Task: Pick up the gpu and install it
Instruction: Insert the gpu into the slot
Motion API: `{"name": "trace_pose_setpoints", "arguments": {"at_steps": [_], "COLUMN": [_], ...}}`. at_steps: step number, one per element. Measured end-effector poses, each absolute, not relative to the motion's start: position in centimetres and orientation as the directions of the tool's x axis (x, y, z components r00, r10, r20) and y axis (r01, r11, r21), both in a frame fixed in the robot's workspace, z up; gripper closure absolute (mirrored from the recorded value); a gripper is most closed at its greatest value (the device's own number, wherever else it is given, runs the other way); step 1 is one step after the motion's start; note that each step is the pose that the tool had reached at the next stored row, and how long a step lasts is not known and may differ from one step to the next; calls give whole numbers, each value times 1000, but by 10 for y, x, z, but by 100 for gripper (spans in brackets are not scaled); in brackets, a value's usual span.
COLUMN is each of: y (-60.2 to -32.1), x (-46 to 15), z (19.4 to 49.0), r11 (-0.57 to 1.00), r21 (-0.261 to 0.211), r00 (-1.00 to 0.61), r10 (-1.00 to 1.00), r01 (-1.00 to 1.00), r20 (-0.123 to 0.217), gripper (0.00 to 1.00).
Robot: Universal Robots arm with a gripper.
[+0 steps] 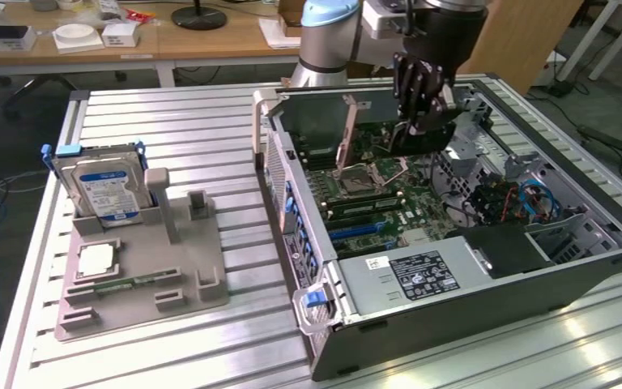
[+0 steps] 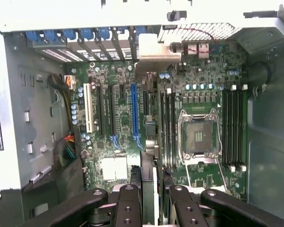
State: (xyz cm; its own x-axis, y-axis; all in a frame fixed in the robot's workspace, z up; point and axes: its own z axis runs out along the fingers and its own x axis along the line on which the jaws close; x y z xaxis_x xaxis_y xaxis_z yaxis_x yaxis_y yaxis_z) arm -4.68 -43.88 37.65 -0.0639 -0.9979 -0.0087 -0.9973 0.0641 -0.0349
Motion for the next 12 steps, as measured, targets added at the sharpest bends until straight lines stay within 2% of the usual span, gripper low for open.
{"name": "trace_pose_setpoints", "arguments": {"at_steps": [12], "y": [-443], "x": [-68], "z": [374], "r11": [64], "r21": [-35], "r00": [-64], "r10": [-998], "r01": [-997], "r20": [-9], "gripper": [73]}}
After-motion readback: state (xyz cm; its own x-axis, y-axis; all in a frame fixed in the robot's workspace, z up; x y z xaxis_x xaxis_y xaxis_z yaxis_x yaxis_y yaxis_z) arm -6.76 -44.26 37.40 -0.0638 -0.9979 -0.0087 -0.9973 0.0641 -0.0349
